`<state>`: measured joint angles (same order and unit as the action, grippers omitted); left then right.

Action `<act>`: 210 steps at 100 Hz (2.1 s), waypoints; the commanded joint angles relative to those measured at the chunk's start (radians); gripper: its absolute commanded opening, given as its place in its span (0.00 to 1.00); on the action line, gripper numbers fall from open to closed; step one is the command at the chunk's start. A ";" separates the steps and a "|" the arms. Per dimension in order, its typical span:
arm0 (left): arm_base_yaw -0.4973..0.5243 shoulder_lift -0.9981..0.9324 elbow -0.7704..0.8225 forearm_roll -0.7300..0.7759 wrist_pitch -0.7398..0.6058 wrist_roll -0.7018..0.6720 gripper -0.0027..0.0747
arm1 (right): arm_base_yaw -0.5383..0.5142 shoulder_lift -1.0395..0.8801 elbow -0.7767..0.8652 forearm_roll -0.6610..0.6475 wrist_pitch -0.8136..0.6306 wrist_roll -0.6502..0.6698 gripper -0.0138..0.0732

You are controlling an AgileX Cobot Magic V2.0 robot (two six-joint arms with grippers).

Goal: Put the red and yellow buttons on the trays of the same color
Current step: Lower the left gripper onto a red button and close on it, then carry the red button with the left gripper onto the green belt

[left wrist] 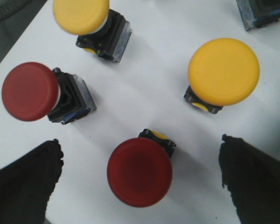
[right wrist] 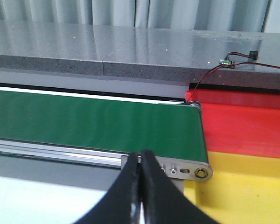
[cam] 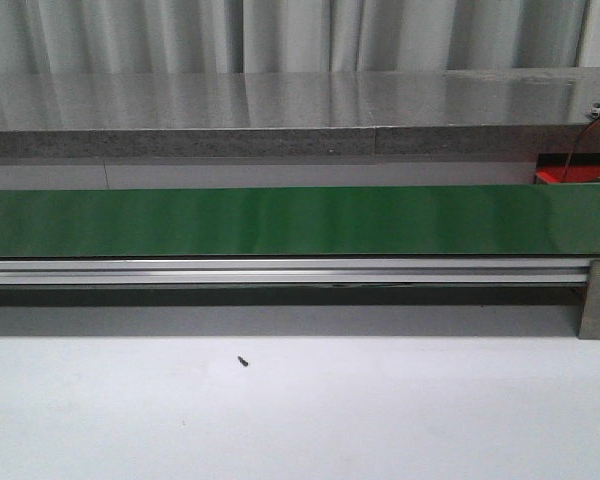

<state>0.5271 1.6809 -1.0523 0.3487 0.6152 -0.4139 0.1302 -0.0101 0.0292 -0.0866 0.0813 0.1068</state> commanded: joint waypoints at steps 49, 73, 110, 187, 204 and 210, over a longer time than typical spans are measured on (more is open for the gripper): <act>0.003 0.033 -0.044 -0.025 -0.033 0.022 0.87 | 0.001 -0.014 -0.019 -0.012 -0.081 0.001 0.08; 0.003 0.033 -0.044 -0.025 -0.016 0.022 0.56 | 0.001 -0.014 -0.019 -0.012 -0.081 0.001 0.08; 0.003 0.025 -0.044 -0.016 0.016 0.022 0.24 | 0.001 -0.014 -0.019 -0.012 -0.081 0.001 0.08; -0.127 -0.171 -0.308 -0.440 0.160 0.486 0.24 | 0.001 -0.014 -0.019 -0.012 -0.081 0.001 0.08; -0.180 -0.098 -0.363 -0.438 0.180 0.508 0.24 | 0.001 -0.014 -0.019 -0.012 -0.081 0.001 0.08; -0.191 -0.063 -0.381 -0.435 0.193 0.510 0.24 | 0.001 -0.014 -0.019 -0.012 -0.081 0.001 0.08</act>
<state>0.3570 1.6147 -1.3781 -0.0786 0.8298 0.0874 0.1302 -0.0101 0.0292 -0.0866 0.0813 0.1068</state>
